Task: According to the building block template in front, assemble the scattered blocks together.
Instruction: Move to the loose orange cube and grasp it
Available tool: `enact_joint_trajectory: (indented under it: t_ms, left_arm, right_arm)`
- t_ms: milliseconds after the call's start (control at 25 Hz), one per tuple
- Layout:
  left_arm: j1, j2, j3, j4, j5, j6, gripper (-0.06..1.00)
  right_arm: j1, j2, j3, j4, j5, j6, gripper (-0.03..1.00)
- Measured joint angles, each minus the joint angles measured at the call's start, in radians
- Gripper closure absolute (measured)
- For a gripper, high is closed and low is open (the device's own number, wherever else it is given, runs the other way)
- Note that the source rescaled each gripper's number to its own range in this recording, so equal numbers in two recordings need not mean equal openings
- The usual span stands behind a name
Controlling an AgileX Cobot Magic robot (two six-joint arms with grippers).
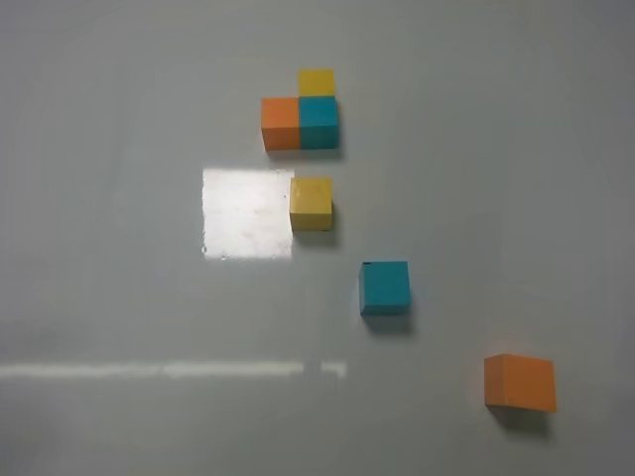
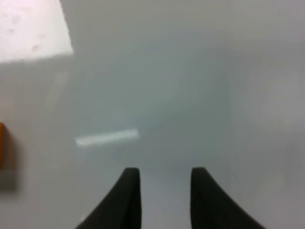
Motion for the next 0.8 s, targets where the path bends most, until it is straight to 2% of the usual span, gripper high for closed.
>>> enact_joint_trajectory:
  t_ms: [120,200,240,360,440,520,600,680,800]
  left_arm:
    - [0.0,0.0,0.001,0.0,-0.001,-0.001,0.19]
    - [0.0,0.0,0.001,0.0,-0.001,-0.001,0.19]
    - [0.0,0.0,0.001,0.0,-0.001,-0.001,0.19]
    - [0.0,0.0,0.001,0.0,0.0,0.0,0.19]
    - [0.0,0.0,0.001,0.0,0.0,0.0,0.19]
    - [0.0,0.0,0.001,0.0,0.0,-0.001,0.19]
    - [0.007,0.0,0.001,-0.002,-0.001,-0.001,0.19]
    - [0.028,0.0,0.001,-0.005,-0.001,-0.001,0.19]
    - [0.062,0.0,0.001,-0.007,-0.001,-0.001,0.19]
  right_arm:
    - [0.0,0.0,0.0,0.0,0.0,0.0,0.97]
    - [0.0,0.0,0.0,0.013,-0.004,-0.067,0.97]
    - [0.001,0.014,-0.004,0.04,-0.008,-0.14,0.97]
    - [0.008,0.132,-0.044,0.163,-0.032,-0.484,0.96]
    - [0.068,0.226,-0.082,0.216,-0.061,-0.643,0.92]
    - [0.146,0.328,-0.121,0.214,-0.051,-0.767,0.83]
    - [0.234,0.419,-0.153,0.178,-0.025,-0.824,0.65]
    - [0.33,0.498,-0.167,0.139,-0.014,-0.836,0.48]
    - [0.45,0.593,-0.181,0.09,-0.024,-0.837,0.38]
